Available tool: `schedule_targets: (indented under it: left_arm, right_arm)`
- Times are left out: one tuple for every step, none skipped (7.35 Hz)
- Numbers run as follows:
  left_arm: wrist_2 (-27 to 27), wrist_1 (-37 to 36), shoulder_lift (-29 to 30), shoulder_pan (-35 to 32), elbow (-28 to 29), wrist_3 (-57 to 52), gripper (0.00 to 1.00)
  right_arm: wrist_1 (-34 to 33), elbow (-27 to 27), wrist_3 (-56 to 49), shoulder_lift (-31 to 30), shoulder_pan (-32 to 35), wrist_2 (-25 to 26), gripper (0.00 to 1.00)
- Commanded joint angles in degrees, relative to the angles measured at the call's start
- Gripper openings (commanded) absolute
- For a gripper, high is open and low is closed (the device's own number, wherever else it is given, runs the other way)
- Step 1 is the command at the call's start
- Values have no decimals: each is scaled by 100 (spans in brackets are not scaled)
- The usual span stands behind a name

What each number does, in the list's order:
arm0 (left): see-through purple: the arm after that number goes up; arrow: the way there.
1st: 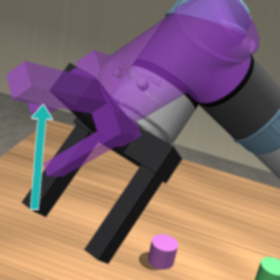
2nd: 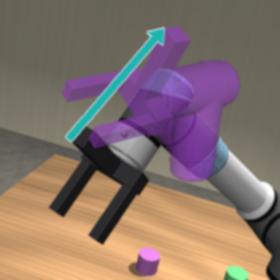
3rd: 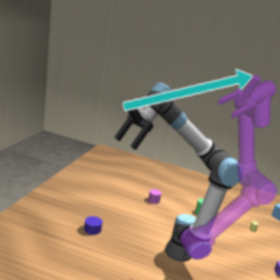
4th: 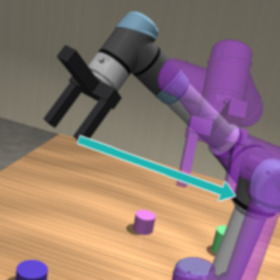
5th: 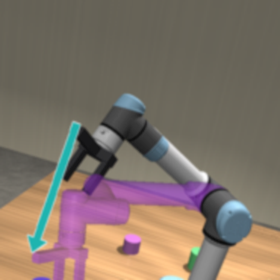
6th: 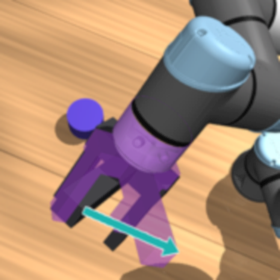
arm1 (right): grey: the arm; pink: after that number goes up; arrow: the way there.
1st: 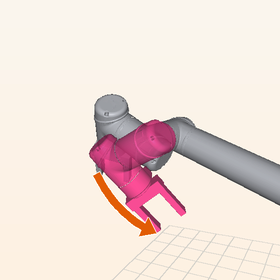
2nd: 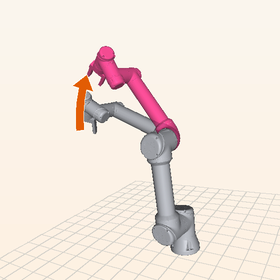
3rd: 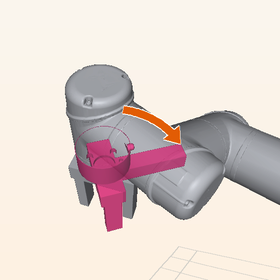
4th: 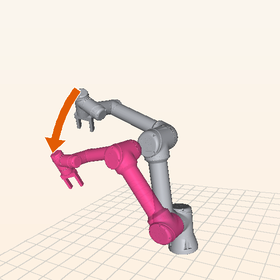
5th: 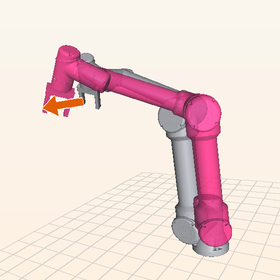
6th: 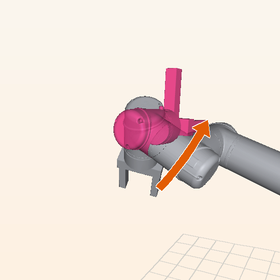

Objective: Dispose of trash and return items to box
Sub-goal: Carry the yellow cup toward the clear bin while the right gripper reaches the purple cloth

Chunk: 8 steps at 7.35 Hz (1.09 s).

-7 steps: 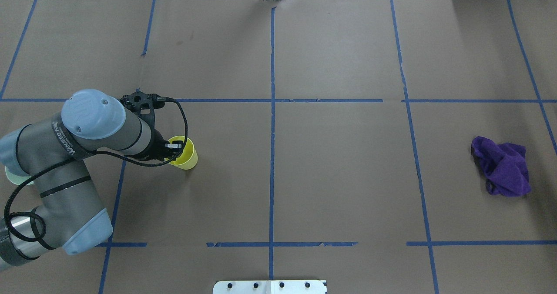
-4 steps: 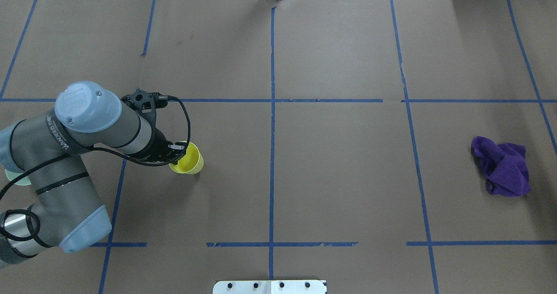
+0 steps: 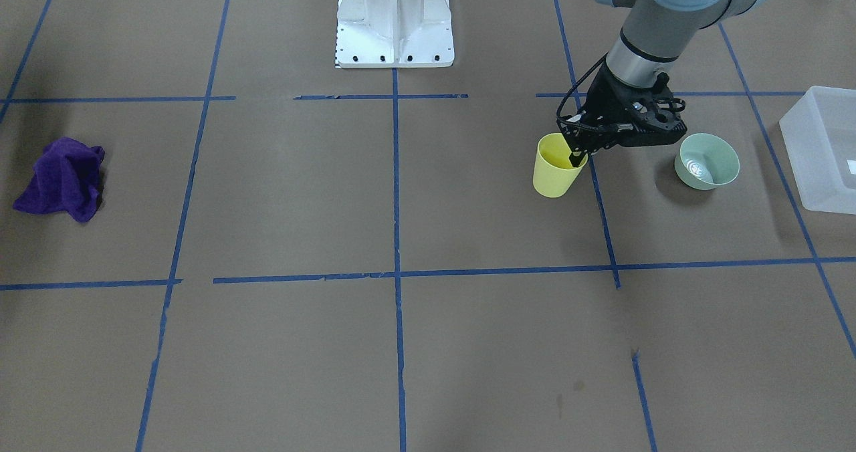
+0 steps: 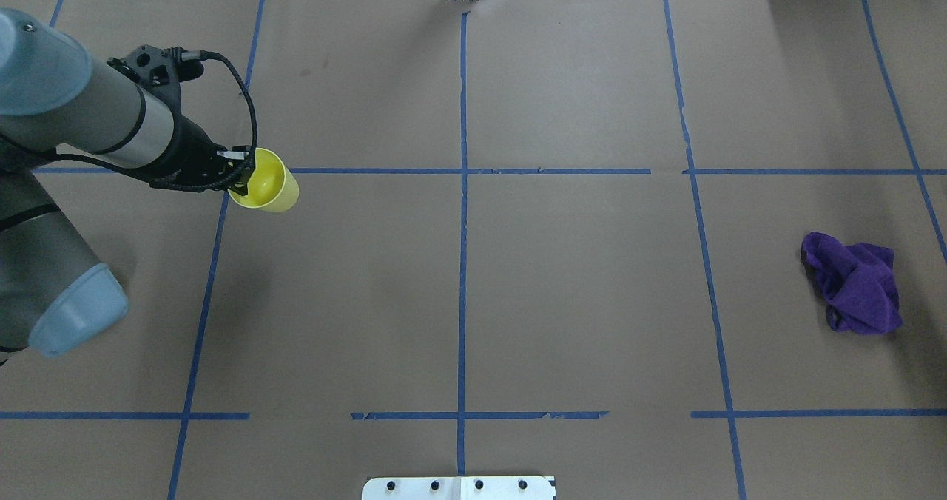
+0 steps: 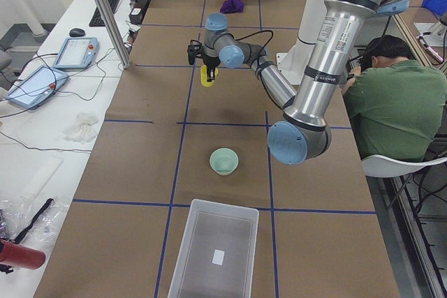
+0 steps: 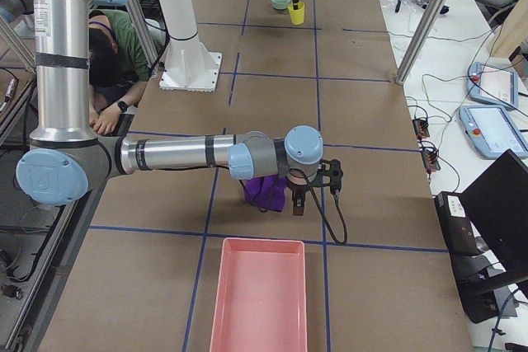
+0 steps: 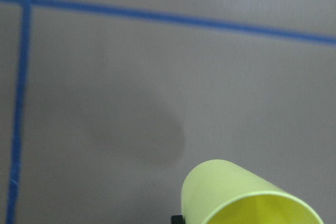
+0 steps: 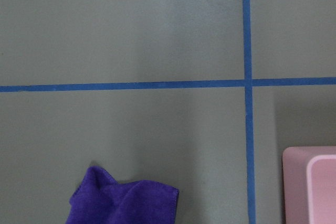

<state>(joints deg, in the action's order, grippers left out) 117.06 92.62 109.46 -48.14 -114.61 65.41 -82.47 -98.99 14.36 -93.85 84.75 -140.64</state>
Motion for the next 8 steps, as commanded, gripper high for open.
schedule_targets:
  left_arm:
    - [315,-253,-38,-850,-70,-1112,0]
    - [395,-253,-99,-1159,-44,-1605,0]
    - [396,-323,-213,-1362,-9,-2106,0]
    - [405,-576,-223,-1643,26,-2755,0]
    - [501,-804,-223,-2002,87,-3370,0]
    - [676,-955,-180,-2380,227,-3855,0]
    - [730,-965,-179,-2636,385,-4260,0]
    - [800,-956,-170,-2743,456,-4308,0]
  right_arm:
    - [1654,-182,1708,-361,-579,80,100]
    - [2456,-191,2285,-641,-1122,533,100]
    - [2795,-226,2969,-687,-1614,885,100]
    - [2815,-348,3376,-705,-2081,1141,100]
    - [2816,-436,3667,-749,-2512,1474,100]
    - [2816,-437,3705,-793,-2716,1556,100]
    - [2816,-437,3723,-863,-2988,1792,100]
    - [2816,-437,3723,-1003,-3182,1881,100]
